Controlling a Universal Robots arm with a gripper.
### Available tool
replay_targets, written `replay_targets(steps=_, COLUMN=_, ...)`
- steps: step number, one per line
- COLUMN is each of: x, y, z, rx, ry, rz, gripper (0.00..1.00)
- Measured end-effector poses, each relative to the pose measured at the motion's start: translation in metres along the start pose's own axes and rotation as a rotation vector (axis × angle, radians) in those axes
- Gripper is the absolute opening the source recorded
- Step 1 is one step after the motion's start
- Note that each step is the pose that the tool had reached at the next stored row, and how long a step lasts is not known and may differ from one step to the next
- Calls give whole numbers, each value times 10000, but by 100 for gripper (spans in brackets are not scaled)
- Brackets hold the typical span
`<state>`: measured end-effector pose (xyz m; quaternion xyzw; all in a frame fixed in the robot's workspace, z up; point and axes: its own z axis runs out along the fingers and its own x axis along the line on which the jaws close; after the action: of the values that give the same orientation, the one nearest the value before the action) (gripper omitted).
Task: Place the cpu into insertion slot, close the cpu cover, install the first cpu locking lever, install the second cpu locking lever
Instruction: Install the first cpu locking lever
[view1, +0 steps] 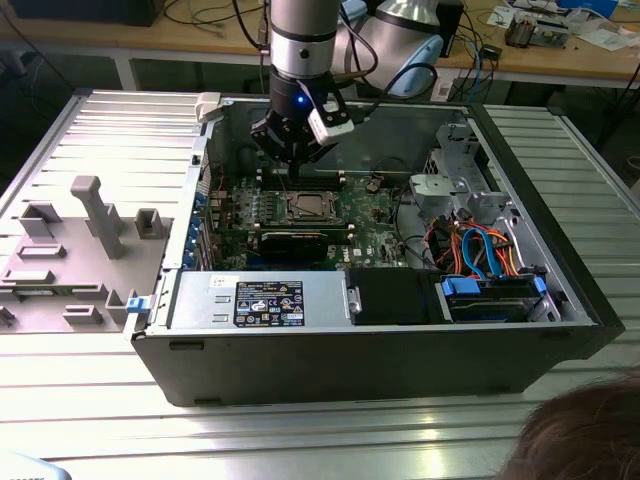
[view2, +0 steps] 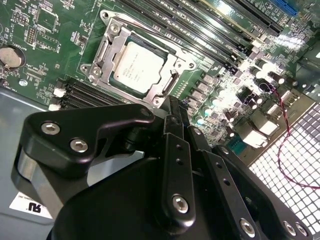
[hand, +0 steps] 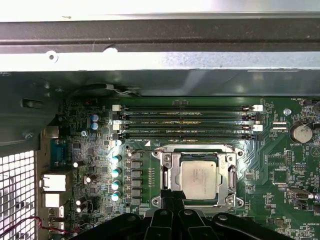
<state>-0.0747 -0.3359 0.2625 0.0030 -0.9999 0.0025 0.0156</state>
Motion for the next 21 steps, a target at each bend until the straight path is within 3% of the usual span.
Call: replay_targets(steps=21, x=46, y=8, z=2, rx=0, ry=0, rz=0, gripper=11)
